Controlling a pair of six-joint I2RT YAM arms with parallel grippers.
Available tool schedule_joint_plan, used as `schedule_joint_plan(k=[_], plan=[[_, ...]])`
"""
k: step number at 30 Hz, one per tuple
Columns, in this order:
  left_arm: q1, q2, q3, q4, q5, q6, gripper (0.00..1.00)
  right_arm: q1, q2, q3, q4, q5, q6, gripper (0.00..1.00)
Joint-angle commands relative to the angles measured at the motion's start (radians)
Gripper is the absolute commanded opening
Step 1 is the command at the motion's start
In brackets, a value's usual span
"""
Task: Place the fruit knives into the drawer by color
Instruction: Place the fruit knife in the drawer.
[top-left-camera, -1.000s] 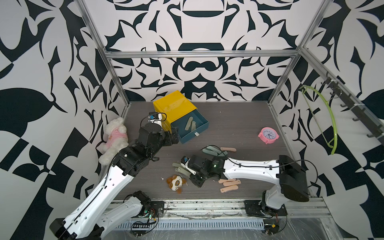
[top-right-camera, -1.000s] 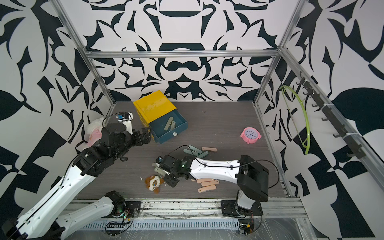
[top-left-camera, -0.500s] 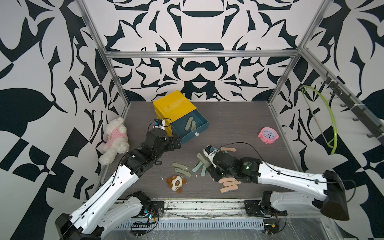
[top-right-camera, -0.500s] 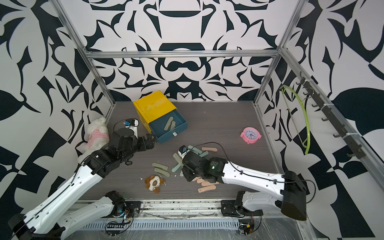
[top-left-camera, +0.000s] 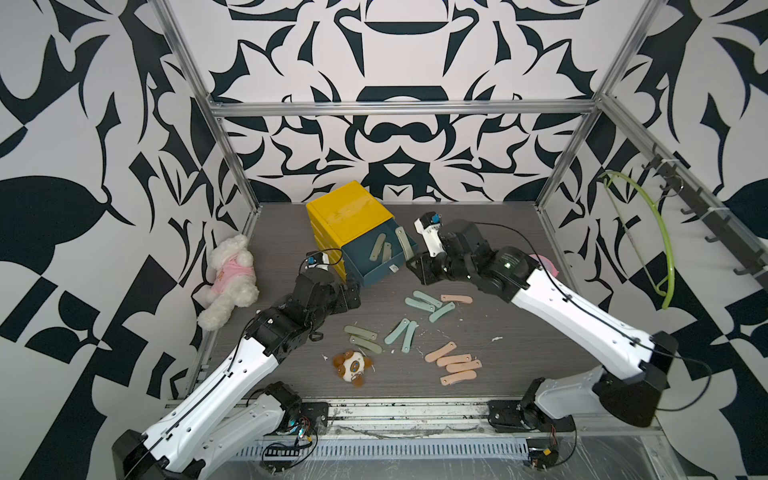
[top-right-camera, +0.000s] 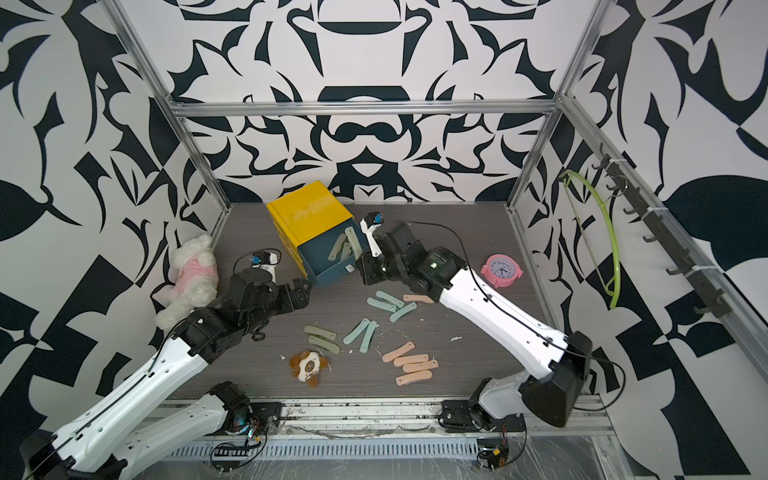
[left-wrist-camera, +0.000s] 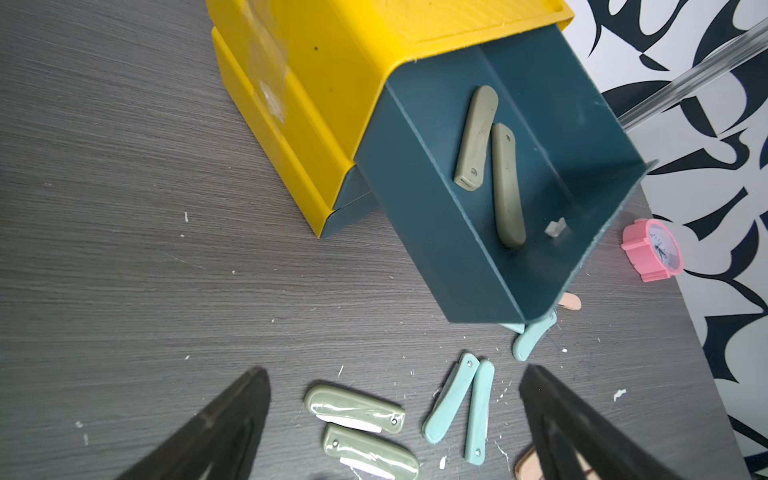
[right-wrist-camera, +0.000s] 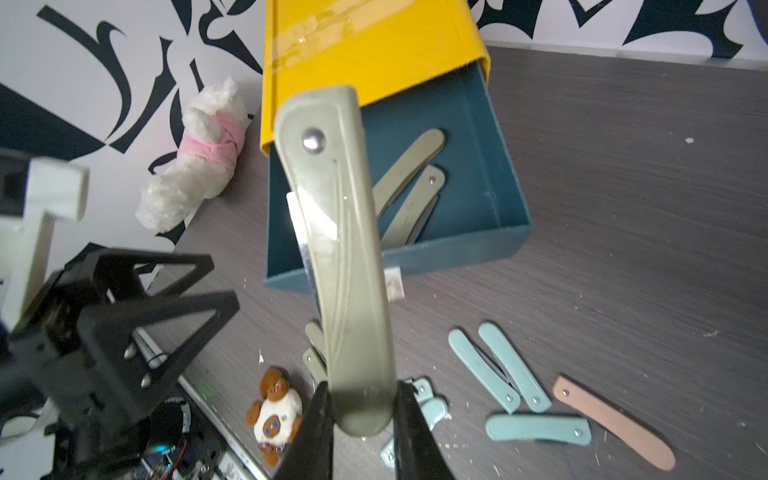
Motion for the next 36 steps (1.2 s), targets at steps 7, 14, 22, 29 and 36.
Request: schedule_joint_plan(k=[7,14,22,29,36], plan=[[0.001,-0.001,-0.002,-0.016,0.023,-0.012,0.99,-0.039,0.18,0.197,0.016,-0.044,-0.033,0.0],[0.001,0.002,-0.002,-0.011,0.028,-0.008,0.99,-0.047,0.237,0.252,0.013,-0.05,-0.035,0.18],[0.0,0.009,0.016,-0.022,0.036,0.004,0.99,-0.048,0.262,0.327,0.007,-0.054,-0.036,0.42],[0.0,0.016,0.032,-0.029,0.051,0.017,0.99,-0.048,0.197,0.303,0.044,-0.086,-0.026,0.47],[0.0,0.01,0.035,-0.039,0.061,0.021,0.99,-0.048,0.011,0.096,0.097,-0.143,-0.004,0.48]])
